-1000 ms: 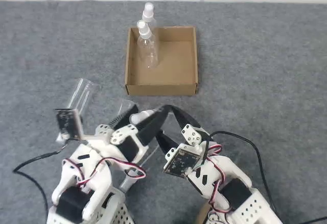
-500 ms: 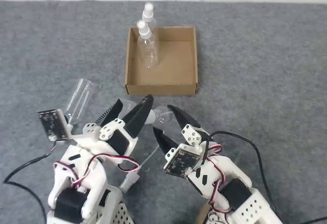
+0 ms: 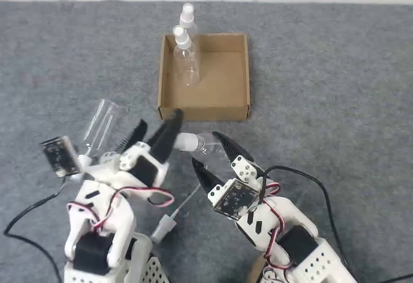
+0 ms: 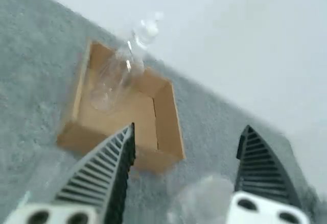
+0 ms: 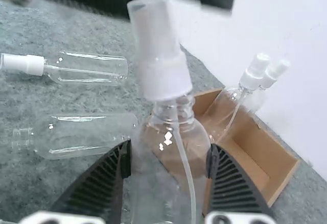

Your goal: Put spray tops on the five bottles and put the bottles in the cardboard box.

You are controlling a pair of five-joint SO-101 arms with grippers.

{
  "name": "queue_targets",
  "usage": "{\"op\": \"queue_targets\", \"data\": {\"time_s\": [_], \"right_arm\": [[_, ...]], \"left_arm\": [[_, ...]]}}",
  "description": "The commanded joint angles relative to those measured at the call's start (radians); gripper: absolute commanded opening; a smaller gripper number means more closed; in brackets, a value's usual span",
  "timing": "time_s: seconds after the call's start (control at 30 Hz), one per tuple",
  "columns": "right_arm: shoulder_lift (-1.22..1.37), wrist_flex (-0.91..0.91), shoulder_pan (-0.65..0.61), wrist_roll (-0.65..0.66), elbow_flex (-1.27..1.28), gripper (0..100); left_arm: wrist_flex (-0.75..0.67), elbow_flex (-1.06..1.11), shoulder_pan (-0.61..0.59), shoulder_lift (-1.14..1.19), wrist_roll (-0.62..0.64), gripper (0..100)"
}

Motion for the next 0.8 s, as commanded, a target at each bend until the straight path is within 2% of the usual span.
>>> {"op": "queue_targets", "data": {"time_s": [0.0,0.2,0.43,0.77], "right_arm": [[-0.031,-0.028,-0.012,-0.017,0.008,9.6],[-0.031,-0.028,-0.056,-0.017,0.014,9.6],[-0.031,-0.025,-0.084,-0.017,0.017,9.6],[-0.03,0.002,-0.148,-0.015,0.018,9.6]], "left_arm": [[-0.101,0.022,-0.066,-0.018,0.026,30],[-0.112,0.038,-0.061,-0.018,0.026,30],[-0.12,0.084,0.038,-0.018,0.02,30],[-0.298,0.205,0.055,-0.018,-0.032,30]]}}
